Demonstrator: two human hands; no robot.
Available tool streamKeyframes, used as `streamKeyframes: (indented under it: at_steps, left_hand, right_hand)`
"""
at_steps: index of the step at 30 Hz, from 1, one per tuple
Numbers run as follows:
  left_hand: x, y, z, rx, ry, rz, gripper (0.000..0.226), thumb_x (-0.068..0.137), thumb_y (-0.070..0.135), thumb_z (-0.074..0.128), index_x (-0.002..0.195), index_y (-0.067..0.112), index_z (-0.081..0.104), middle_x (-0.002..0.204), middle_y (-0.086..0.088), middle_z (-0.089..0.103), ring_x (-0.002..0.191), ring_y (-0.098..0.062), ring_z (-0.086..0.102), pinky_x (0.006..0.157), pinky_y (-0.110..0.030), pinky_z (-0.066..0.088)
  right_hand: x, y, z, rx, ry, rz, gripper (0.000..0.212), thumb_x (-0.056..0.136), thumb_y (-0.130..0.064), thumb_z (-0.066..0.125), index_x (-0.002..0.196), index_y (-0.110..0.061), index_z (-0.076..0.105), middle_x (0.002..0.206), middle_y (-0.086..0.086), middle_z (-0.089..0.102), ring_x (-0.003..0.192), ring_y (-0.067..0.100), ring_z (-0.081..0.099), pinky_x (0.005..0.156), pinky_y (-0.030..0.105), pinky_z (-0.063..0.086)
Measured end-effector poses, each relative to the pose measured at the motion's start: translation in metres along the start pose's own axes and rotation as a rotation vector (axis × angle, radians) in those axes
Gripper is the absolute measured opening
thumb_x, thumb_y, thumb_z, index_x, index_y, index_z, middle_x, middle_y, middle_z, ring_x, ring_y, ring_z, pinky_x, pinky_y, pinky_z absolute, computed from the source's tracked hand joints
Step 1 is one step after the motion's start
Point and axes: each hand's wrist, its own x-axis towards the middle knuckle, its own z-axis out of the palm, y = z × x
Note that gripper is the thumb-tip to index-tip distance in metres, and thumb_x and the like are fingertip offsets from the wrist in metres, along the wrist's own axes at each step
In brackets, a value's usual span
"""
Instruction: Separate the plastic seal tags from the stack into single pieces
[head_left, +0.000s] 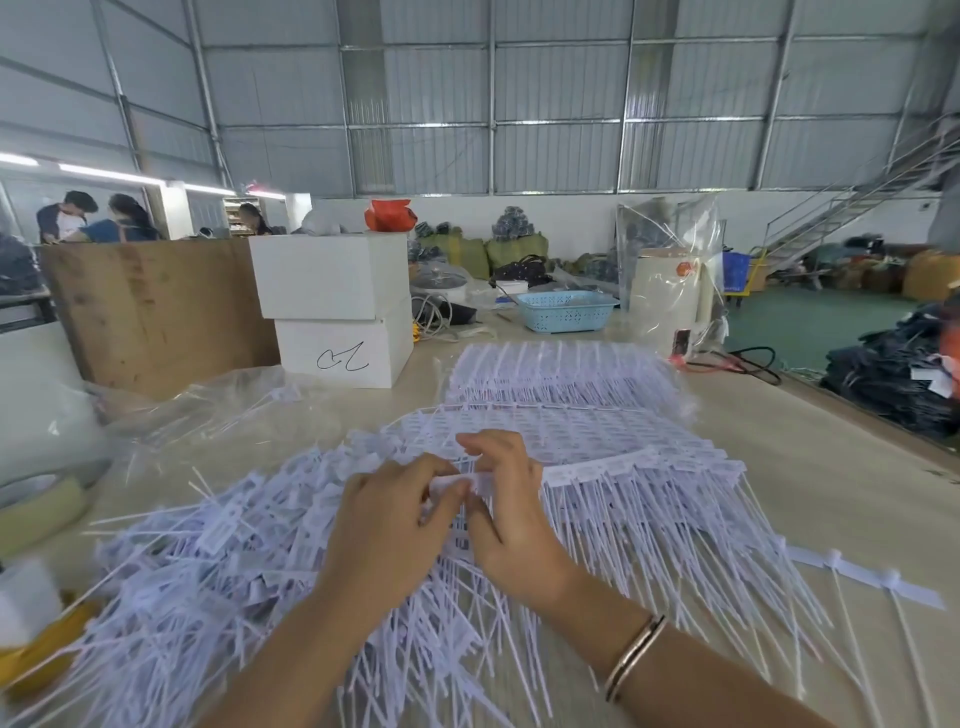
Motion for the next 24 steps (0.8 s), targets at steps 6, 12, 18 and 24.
streamKeyframes:
  at_steps: [6, 12, 18, 24]
  left_hand:
    - [-0.003, -0.002, 0.013, -0.183, 0.04, -0.079, 0.014, 0.089, 0.028, 0.061, 0.075, 0.026, 0.06, 0.05, 0.009, 0.05, 0.049, -0.003, 0.047, 0.066, -0.035, 0.04]
    - [-0.003, -0.005, 0.016, -0.204, 0.029, -0.08, 0.025, 0.091, 0.02, 0.06, 0.077, 0.038, 0.052, 0.06, 0.006, 0.06, 0.053, -0.006, 0.052, 0.071, -0.04, 0.043]
    - [-0.004, -0.008, 0.018, -0.232, 0.01, -0.118, 0.011, 0.091, 0.029, 0.059, 0.08, 0.032, 0.059, 0.056, 0.007, 0.06, 0.05, -0.001, 0.05, 0.071, -0.036, 0.04]
    - [-0.002, -0.007, 0.016, -0.361, -0.006, -0.145, 0.013, 0.089, 0.024, 0.063, 0.076, 0.026, 0.063, 0.061, 0.003, 0.064, 0.048, -0.008, 0.052, 0.054, -0.02, 0.039]
  right_hand:
    - [-0.01, 0.006, 0.003, -0.107, 0.113, 0.109, 0.043, 0.085, -0.016, 0.04, 0.123, -0.036, 0.038, 0.115, -0.019, 0.043, 0.111, -0.004, 0.039, 0.096, 0.023, 0.017]
    - [-0.011, 0.011, 0.005, -0.323, -0.036, 0.328, 0.035, 0.088, -0.029, 0.027, 0.095, -0.027, 0.061, 0.089, -0.019, 0.052, 0.099, 0.002, 0.045, 0.105, 0.03, 0.006]
    - [-0.014, 0.012, 0.005, -0.182, -0.008, 0.299, 0.021, 0.092, -0.029, 0.03, 0.087, -0.033, 0.05, 0.074, -0.019, 0.045, 0.089, -0.003, 0.048, 0.1, 0.019, 0.007]
    - [-0.012, 0.008, 0.005, -0.087, -0.071, 0.293, 0.017, 0.091, -0.035, 0.035, 0.086, -0.031, 0.05, 0.077, -0.014, 0.048, 0.089, -0.001, 0.049, 0.105, 0.025, 0.009]
